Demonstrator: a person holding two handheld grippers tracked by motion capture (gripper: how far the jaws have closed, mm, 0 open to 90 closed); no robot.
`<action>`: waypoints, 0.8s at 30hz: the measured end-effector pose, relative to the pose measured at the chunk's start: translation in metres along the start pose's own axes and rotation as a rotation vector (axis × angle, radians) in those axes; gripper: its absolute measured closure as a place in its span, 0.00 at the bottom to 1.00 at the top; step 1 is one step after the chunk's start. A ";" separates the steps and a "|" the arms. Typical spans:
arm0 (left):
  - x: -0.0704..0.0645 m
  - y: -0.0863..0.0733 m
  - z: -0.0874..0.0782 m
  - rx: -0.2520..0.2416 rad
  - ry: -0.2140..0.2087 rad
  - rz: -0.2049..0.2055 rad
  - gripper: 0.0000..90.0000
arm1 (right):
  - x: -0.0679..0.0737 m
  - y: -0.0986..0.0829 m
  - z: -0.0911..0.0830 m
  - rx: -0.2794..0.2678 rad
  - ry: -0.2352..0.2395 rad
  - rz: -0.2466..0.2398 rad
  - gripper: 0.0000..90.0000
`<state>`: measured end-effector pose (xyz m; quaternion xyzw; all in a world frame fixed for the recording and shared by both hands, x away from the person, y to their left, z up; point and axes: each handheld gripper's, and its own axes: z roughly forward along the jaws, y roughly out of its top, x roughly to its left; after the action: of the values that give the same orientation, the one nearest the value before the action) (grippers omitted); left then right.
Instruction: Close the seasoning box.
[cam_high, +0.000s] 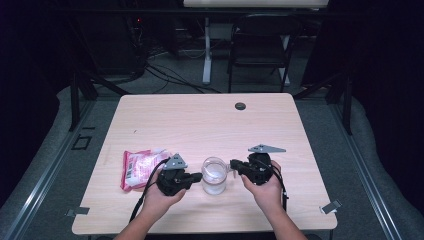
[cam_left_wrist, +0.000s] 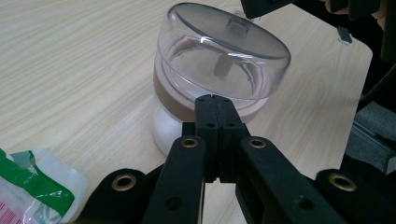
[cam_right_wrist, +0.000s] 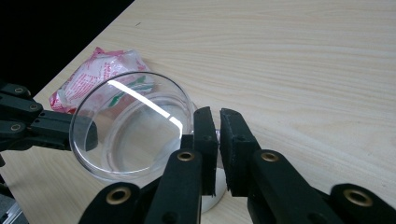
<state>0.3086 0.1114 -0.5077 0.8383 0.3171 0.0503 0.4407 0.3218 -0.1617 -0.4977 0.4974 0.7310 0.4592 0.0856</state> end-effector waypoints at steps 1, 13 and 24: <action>-0.001 0.000 0.000 0.003 0.004 0.008 1.00 | 0.000 0.000 0.000 -0.001 0.000 0.001 0.95; -0.003 0.000 0.003 -0.002 0.007 0.006 0.98 | -0.001 0.000 0.000 -0.002 -0.001 -0.004 0.92; -0.001 0.004 0.005 -0.036 0.031 0.011 0.80 | 0.007 -0.002 -0.005 -0.024 0.011 -0.102 0.66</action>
<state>0.3118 0.1059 -0.5070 0.8310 0.3184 0.0713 0.4505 0.3140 -0.1595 -0.4941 0.4558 0.7504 0.4657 0.1108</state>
